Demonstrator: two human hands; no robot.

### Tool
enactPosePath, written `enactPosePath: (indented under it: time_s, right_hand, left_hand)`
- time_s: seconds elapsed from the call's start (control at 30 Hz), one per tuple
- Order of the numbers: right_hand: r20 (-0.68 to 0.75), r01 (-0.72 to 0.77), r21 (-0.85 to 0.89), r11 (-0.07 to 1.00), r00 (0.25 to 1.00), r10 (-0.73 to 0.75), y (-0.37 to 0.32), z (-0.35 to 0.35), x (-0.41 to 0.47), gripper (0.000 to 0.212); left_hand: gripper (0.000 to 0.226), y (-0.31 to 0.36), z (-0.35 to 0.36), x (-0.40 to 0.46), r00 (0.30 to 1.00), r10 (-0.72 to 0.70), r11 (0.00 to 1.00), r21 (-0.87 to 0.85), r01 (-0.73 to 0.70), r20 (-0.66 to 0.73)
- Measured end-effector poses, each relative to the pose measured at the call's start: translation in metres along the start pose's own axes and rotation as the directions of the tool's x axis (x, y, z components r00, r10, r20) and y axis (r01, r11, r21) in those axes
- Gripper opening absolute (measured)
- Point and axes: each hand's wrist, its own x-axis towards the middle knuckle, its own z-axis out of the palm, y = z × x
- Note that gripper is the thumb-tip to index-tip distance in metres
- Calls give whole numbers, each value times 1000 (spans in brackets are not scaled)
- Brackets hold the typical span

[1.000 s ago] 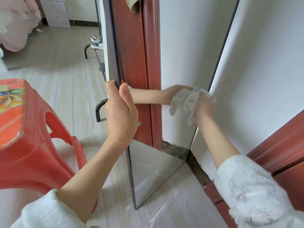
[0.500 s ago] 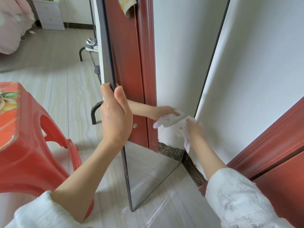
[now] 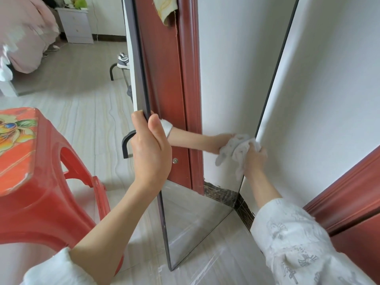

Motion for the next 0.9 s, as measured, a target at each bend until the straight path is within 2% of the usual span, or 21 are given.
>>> enactPosePath:
  time_s: [0.07,0.13,0.17,0.27,0.43,0.57,0.67,0.77,0.9]
  right_hand:
    - [42,-123,-144,982,991,130,32,-7,-3,27]
    - [85,-183,-316,931,972,220,46,-12,-4,32]
    - [101,-203,-343,917,963,250,45,-13,-3,33]
    - [107,-198,-293,935,965,238,22,-14,-1,36]
    - [74,37,-100,994,997,-30,-58,5,-14,21]
    - [116,184,-3,983,976,-183,-117,20,-56,21]
    - [105,257,65,964,959,-262,-133,25,-92,16]
    - [85,245,78,966,964,-251,-105,25,-113,9]
    - [114,25,20,999,993,-27,-42,14,-129,12]
  left_hand:
    - [22,0,0,0,1000,4,1000,2,-4,0]
    - [21,1,0,0,1000,-5,1000,9,5,8]
    - [21,1,0,1,1000,-9,1000,12,9,11]
    - [21,1,-1,1,1000,-12,1000,19,12,15]
    - [21,3,-4,0,999,-15,1000,22,14,46]
    - [22,5,-6,0,997,-26,1000,16,24,73]
    - [22,7,-8,1,994,-40,999,23,38,99]
    - [19,8,-10,2,993,-37,999,33,33,109]
    - [19,8,-13,3,990,-16,1000,27,13,140]
